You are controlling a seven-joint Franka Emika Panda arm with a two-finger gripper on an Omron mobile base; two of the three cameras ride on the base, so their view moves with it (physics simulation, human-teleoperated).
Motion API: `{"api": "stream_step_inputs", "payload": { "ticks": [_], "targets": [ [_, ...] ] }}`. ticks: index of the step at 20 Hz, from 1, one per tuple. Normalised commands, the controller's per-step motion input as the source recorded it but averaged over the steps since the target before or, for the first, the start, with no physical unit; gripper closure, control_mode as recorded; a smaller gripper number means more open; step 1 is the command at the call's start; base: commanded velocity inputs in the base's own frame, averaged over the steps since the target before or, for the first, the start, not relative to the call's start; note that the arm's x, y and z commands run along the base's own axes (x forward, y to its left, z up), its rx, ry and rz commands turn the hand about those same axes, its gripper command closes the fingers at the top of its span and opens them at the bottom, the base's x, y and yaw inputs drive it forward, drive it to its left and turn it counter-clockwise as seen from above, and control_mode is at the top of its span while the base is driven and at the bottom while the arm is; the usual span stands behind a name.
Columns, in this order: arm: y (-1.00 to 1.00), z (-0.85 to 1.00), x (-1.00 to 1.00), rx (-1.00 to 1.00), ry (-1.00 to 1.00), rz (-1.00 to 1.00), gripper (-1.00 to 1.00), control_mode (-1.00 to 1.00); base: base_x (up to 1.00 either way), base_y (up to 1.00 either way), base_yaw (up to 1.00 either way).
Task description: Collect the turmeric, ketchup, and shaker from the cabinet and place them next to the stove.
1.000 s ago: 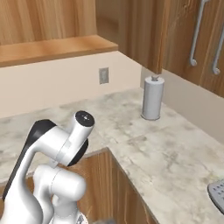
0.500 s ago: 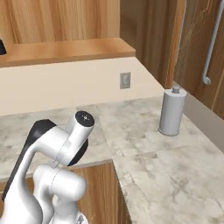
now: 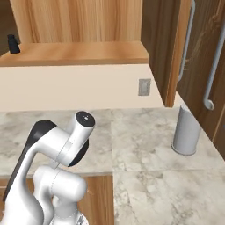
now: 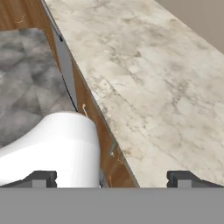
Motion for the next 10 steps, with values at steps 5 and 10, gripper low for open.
{"api": "stream_step_inputs", "payload": {
  "ticks": [5,10],
  "targets": [
    [0.0,0.0,0.0,0.0,0.0,0.0,-1.0,1.0,0.94,0.15,0.25],
    [0.11,0.01,0.16,0.01,-0.02,0.03,-1.0,-1.0,0.73,0.47,0.12]
  ]
}}
